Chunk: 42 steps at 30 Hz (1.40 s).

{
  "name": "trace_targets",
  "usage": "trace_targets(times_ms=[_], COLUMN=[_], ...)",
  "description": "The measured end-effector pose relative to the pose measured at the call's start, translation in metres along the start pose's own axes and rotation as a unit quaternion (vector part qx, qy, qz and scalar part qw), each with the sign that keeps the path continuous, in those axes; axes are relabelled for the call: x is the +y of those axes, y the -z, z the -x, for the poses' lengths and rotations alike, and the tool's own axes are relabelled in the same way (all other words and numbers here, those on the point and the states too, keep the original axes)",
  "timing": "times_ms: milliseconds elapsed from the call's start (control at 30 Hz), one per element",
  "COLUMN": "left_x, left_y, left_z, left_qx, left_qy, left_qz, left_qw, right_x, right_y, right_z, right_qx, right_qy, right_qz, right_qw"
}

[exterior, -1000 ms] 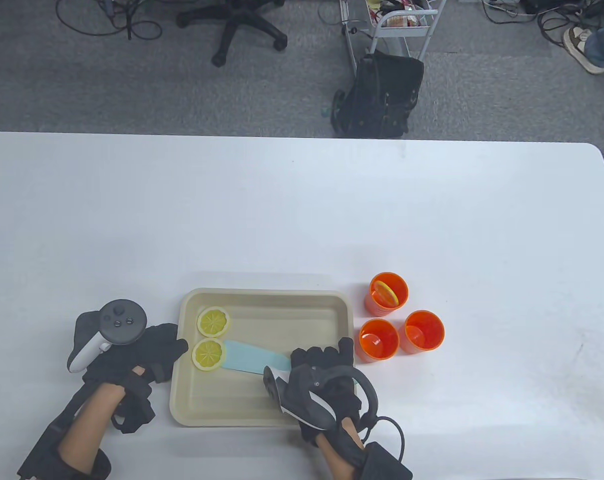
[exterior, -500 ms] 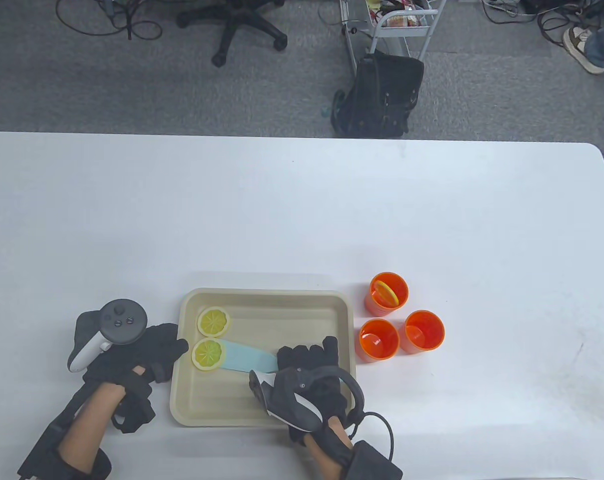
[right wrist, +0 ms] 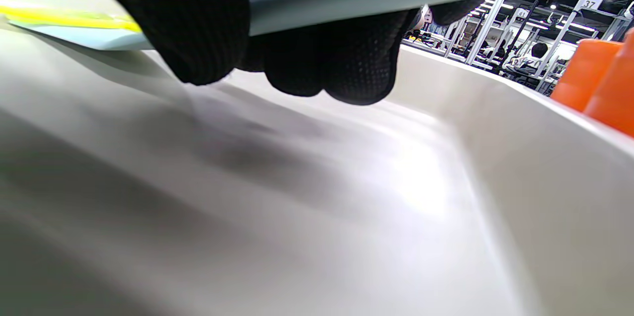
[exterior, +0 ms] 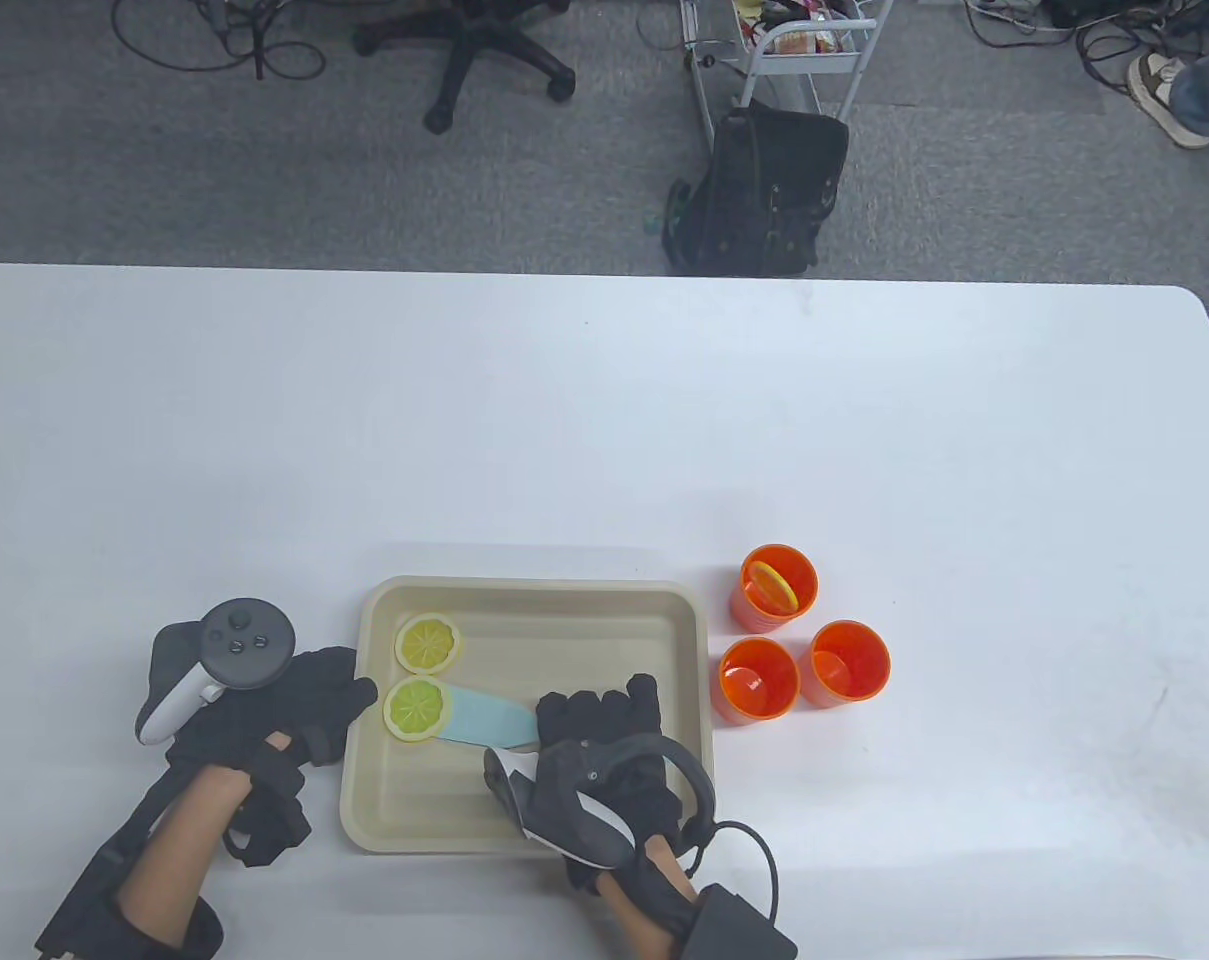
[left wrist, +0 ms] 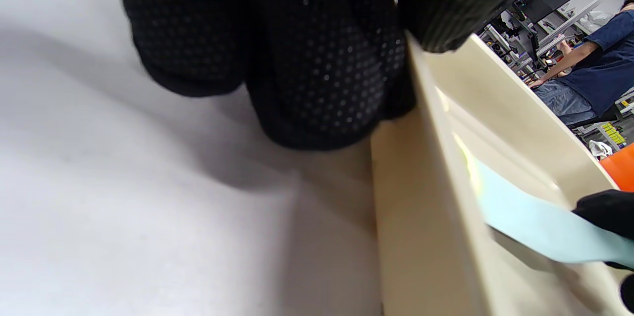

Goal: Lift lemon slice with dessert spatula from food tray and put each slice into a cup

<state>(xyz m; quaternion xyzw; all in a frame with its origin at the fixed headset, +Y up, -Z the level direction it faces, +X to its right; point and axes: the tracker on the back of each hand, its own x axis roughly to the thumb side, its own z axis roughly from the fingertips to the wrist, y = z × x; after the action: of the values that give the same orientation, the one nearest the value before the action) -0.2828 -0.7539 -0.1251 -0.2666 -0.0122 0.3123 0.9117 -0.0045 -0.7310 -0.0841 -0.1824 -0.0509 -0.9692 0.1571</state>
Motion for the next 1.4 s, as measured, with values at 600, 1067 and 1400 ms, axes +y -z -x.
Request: trace_targets(times_ms=[600,1067,1400], left_x=[0.000,0.000,0.000], left_y=[0.000,0.000,0.000], left_z=[0.000,0.000,0.000], left_qx=[0.001,0.001,0.001], left_qy=[0.000,0.001,0.001], left_qz=[0.001,0.002,0.002], left_qw=[1.000,1.000,1.000], right_x=[-0.006,-0.028,-0.031], right_y=[-0.009,-0.032,-0.044], right_z=[0.029,0.082,0.117], right_qx=[0.025,0.082,0.138], right_qy=[0.084,0.154,0.174], right_qz=[-0.002,0.041,0.050], right_qw=[0.996,0.984,0.974])
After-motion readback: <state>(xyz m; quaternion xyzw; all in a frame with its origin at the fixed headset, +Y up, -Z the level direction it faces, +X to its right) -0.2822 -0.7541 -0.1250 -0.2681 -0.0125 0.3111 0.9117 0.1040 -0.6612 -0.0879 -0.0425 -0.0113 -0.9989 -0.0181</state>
